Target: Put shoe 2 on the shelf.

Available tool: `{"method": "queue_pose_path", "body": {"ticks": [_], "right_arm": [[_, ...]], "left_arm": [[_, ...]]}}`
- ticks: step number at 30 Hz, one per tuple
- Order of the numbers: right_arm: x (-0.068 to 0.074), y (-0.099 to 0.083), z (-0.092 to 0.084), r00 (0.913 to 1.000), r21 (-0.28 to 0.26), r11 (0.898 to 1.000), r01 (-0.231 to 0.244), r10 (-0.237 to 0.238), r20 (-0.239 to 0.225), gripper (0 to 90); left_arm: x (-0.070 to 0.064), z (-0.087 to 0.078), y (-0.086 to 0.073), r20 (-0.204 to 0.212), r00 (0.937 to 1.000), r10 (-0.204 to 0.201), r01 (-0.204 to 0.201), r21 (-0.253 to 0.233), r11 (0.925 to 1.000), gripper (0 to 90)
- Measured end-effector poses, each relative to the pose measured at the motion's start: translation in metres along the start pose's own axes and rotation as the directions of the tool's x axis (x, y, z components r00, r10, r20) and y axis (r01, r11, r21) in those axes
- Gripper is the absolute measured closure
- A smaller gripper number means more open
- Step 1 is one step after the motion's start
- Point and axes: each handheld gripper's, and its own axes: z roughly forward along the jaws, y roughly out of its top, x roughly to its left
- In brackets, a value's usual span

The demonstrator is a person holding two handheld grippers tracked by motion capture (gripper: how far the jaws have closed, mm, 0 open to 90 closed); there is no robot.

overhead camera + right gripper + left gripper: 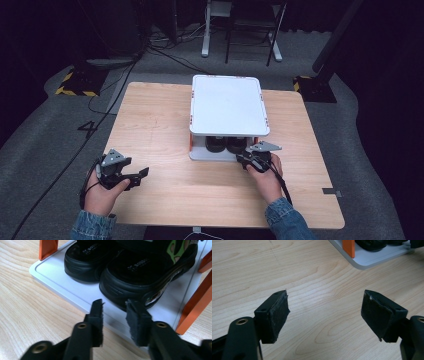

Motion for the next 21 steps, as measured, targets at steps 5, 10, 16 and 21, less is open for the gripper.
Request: {"method": "queue_pose_path", "body": {"ticks": [5,10,16,21], "right_arm": [[0.001,-0.002,-0.018,0.9982,-0.053,0.998,-0.029,0.026,-0.055,51.8],[-0.001,0.001,-0.055,0.9929,-0.113,0.992,-0.051,0.038,-0.112,50.1],[-0.005,0.014,-0.100,0.9954,-0.169,0.986,-0.014,-0.002,-0.096,44.5],[-0.020,0.016,-0.130,0.9972,-0.169,0.986,0.002,-0.015,-0.073,33.7]], "left_arm": [[0.000,-0.002,-0.001,-0.002,1.0000,-0.002,0.002,-0.003,1.0000,22.6],[-0.003,-0.007,0.000,-0.005,1.0000,0.004,-0.004,-0.020,0.9998,22.7],[-0.005,-0.015,0.000,0.000,0.9999,0.011,-0.011,-0.037,0.9993,22.7],[-0.002,-0.017,-0.002,0.007,0.9998,0.017,-0.017,-0.049,0.9986,21.7]]}}
